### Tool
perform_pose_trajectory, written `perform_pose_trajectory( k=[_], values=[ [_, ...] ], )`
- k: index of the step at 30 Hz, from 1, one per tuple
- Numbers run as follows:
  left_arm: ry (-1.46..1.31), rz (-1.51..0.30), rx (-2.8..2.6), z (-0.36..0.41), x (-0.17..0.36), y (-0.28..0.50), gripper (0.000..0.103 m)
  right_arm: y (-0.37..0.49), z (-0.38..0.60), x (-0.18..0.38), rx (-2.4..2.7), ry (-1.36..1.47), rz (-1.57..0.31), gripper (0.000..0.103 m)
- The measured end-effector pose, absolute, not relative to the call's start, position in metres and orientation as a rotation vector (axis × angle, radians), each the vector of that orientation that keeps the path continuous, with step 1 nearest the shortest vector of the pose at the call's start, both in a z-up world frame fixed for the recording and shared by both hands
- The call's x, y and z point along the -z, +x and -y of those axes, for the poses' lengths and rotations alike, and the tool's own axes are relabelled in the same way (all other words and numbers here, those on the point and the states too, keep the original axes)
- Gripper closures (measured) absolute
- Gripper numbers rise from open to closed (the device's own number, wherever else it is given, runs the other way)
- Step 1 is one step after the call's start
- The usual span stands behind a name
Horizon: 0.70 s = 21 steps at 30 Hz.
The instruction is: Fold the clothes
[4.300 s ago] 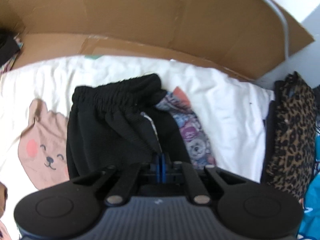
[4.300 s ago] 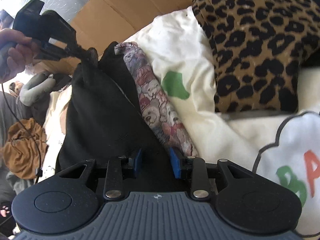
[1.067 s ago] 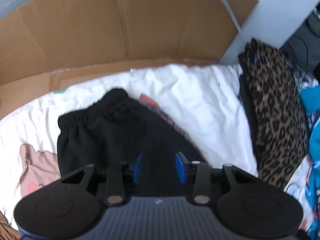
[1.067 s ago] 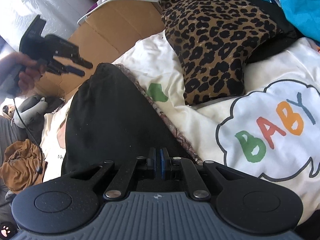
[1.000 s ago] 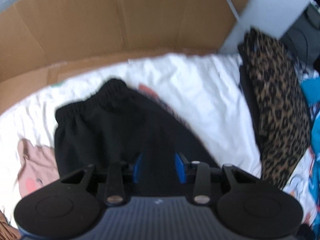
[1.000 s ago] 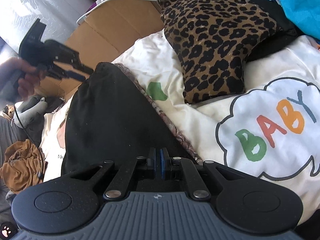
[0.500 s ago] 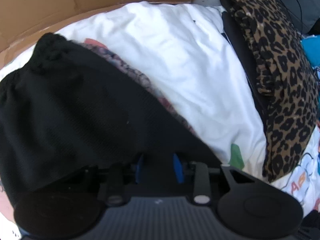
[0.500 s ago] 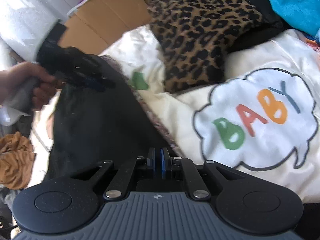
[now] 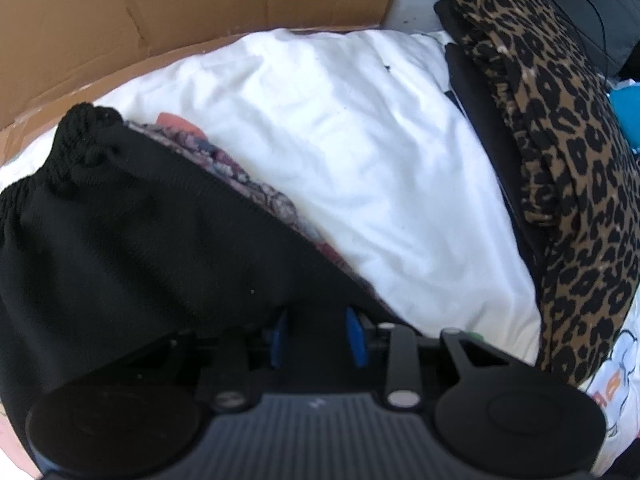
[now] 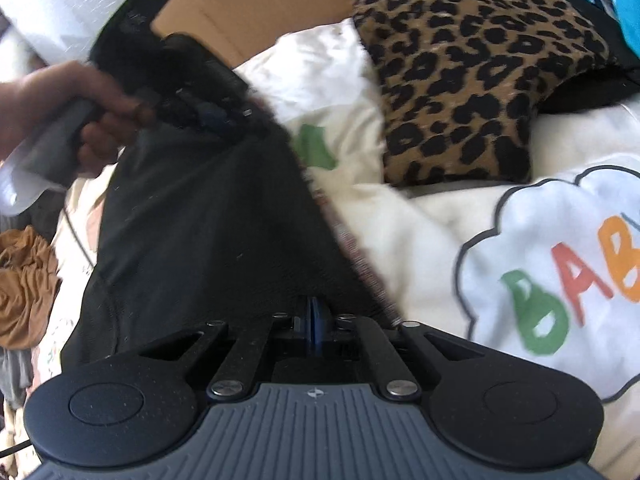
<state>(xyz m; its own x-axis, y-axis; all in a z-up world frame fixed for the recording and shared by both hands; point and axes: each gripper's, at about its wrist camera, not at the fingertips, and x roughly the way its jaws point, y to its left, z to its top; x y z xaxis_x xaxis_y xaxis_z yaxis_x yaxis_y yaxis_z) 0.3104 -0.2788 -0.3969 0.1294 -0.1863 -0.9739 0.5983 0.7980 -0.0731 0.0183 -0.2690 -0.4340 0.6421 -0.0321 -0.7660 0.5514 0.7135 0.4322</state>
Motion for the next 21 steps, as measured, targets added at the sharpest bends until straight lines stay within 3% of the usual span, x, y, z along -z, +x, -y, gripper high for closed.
perform_pose_trajectory(
  k=[10,21],
  values=[
    [0.385,-1.337,0.569,0.28,0.387,0.313,0.07,0.016,0.276,0.437,0.456,0.701,-0.809,0.099],
    [0.43,-1.231,0.565,0.239,0.309,0.328,0.069,0.007,0.274,0.441,0.503,0.749,-0.808,0.099]
  ],
)
